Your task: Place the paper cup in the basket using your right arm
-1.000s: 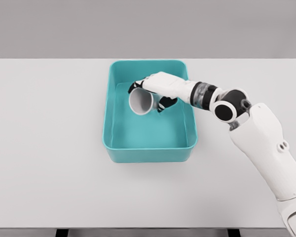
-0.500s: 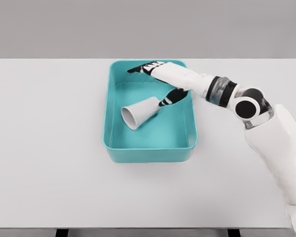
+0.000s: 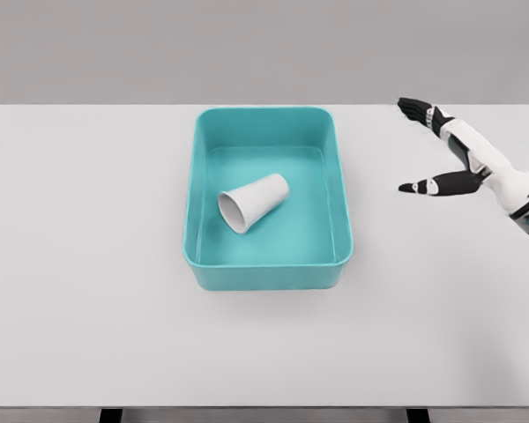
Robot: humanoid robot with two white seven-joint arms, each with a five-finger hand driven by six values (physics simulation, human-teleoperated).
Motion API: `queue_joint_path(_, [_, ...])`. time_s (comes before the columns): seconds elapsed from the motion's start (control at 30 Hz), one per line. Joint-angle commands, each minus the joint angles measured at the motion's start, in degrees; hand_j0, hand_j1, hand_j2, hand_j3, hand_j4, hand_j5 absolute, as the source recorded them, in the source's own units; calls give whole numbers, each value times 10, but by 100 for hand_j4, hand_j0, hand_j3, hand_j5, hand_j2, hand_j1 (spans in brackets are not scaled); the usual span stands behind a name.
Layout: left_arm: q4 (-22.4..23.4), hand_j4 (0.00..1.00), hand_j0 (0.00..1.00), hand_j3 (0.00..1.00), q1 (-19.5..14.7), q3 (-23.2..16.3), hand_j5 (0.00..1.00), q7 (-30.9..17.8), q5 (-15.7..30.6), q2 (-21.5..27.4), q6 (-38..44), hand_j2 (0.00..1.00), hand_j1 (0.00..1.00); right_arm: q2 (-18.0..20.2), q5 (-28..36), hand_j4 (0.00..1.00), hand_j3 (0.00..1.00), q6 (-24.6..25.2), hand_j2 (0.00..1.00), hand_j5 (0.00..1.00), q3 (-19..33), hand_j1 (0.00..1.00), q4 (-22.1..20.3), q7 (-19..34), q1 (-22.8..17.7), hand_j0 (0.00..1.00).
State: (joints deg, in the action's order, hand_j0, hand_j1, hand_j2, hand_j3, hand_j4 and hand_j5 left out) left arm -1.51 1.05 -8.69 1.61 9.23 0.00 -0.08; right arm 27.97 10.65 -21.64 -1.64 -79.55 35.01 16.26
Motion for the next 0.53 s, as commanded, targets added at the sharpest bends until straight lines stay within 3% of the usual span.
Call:
queue_joint_path(0.0, [0, 100, 100, 100, 0, 0, 100, 0, 0, 0, 0, 100, 100, 2, -2, 100, 100, 2, 100, 100, 16, 100, 9, 0, 0, 100])
queue_joint_path(0.5, [-1, 100, 100, 100, 0, 0, 100, 0, 6, 0, 0, 100, 100, 1, -18, 100, 100, -1, 100, 100, 17, 100, 15, 0, -15, 100])
